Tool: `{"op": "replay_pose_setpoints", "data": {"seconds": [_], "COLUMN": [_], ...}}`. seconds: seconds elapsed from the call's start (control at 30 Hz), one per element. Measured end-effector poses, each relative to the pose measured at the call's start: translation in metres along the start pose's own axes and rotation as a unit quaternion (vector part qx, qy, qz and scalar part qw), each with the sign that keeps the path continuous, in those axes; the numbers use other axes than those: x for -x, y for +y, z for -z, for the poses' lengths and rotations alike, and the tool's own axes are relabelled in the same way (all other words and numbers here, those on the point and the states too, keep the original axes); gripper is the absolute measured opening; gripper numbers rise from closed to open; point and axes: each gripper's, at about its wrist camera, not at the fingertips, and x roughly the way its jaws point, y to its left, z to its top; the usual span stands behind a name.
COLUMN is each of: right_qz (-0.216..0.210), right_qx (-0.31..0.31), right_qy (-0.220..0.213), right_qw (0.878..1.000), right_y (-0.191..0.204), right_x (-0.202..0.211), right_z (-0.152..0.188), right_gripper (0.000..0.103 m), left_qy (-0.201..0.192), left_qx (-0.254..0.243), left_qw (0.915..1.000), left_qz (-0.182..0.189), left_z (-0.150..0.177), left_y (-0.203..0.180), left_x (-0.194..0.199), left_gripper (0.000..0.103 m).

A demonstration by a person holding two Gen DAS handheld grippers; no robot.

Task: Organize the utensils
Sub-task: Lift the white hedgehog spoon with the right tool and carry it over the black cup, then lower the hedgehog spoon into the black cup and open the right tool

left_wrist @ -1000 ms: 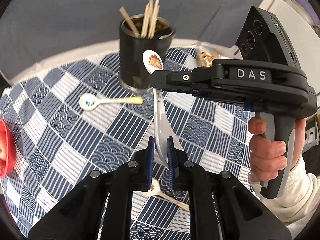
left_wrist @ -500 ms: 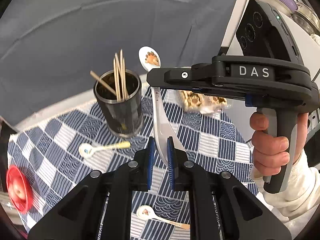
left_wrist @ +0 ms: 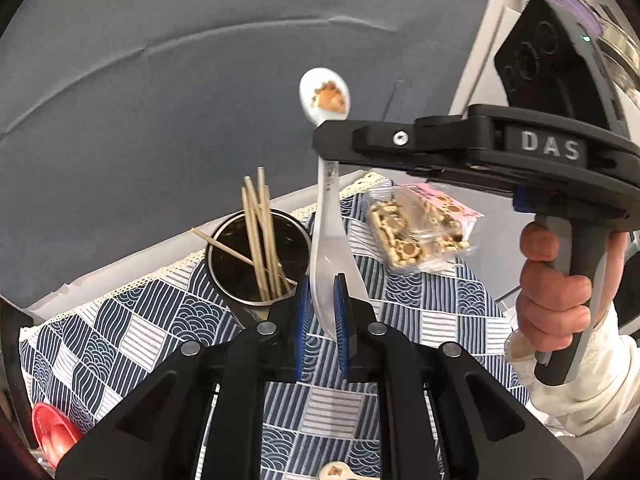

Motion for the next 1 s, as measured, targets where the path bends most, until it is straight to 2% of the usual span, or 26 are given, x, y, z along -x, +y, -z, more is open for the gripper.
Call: {"op": "replay_pose_setpoints", "data": {"seconds": [0.23,0.43,0.5,0.53,0.57,0.63,0.7,0.77,0.87,1.0], "right_qz": [0.033,0.047,0.041,0.04,0.041,0.051,0.056,0.066,0.08,0.089], "right_qx": [0.021,0.034,0.034,0.035,0.038,0.047,0.053,0.064,0.083,0.102], "right_qy": [0.008,0.009,0.011,0.01,0.012,0.008,0.007,0.009,0.005,0.008], "right_qw": [0.999,0.998,0.999,0.999,0.998,0.998,0.997,0.996,0.993,0.991], "right_y": [-0.014,-0.026,-0.029,-0.03,-0.03,-0.031,-0.03,-0.026,-0.018,-0.007], "right_x": [-0.032,-0.049,-0.051,-0.051,-0.051,-0.049,-0.046,-0.042,-0.035,-0.024], "right_z": [-0.019,-0.018,-0.015,-0.014,-0.013,-0.011,-0.01,-0.007,0.0,0.012], "right_gripper": [0.01,0.011,0.013,0.013,0.015,0.022,0.034,0.038,0.054,0.066], "left_qy": [0.014,0.021,0.018,0.015,0.007,-0.006,-0.01,-0.007,0.0,0.009], "left_qx": [-0.005,-0.007,0.002,0.004,0.004,0.003,0.012,0.022,0.035,0.048], "left_qw": [0.9998,0.9996,0.9995,0.9994,0.9995,0.9996,0.9995,0.9996,0.9994,0.9987], "left_qz": [0.013,0.017,0.025,0.03,0.031,0.026,0.026,0.018,0.001,-0.013], "left_z": [-0.018,-0.023,-0.022,-0.02,-0.018,-0.014,-0.009,-0.005,0.006,0.021], "left_y": [0.03,0.044,0.049,0.051,0.051,0.05,0.052,0.054,0.056,0.055], "left_x": [-0.041,-0.069,-0.074,-0.075,-0.073,-0.068,-0.062,-0.058,-0.051,-0.042], "left_gripper": [0.013,0.014,0.03,0.052,0.064,0.066,0.068,0.073,0.078,0.083]}}
